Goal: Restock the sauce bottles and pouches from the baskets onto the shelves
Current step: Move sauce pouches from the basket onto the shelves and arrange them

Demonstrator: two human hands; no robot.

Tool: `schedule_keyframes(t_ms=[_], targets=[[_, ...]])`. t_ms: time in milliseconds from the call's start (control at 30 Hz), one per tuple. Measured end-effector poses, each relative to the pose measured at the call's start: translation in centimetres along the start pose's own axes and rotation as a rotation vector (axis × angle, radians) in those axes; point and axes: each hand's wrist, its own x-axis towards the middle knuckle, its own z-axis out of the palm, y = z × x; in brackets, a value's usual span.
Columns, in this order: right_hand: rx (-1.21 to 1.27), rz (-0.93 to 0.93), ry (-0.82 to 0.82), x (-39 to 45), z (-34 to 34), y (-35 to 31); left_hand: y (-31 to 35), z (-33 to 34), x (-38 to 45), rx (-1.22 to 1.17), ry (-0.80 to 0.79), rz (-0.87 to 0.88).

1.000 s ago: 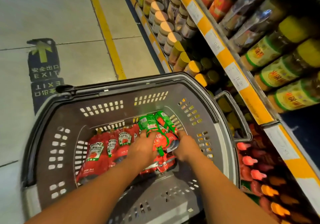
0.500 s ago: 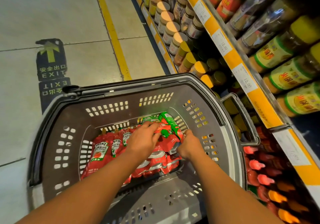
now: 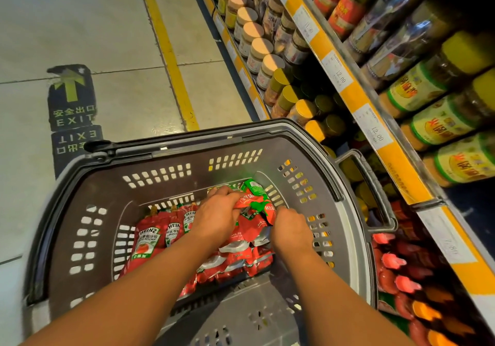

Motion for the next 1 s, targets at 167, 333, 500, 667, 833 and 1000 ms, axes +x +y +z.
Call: schedule_keyframes(t_ms=[167,333,500,667,833,1000], targets=[[0.108,-0.024,0.098,-0.6,-0.9,-0.5,0.0,-0.3,0.0,-0.071,0.048,0.003],[0.198,-0.082,0.252,-1.7,-2.7,-1.0,0.0,-1.5,-0.3,-0.149,0.104,0.002],[0.372,-0.023,0.337,-3.4,-4.5,-0.8,1.0,-3.6,-1.1,-0.26,0.169,0.012],[0.522,0.01,0.424,-5.6,-6.4,0.4,2.5,-5.3,-3.0,-0.405,0.22,-0.032],[0.699,-0.002,0.51,-8.3,-8.8,2.2,4.5,-7.3,-4.8,-0.51,0.224,-0.065],[0.858,-0.017,0.59,-11.5,-11.7,4.2,7.3,-9.8,-6.0,-0.576,0.245,-0.025]])
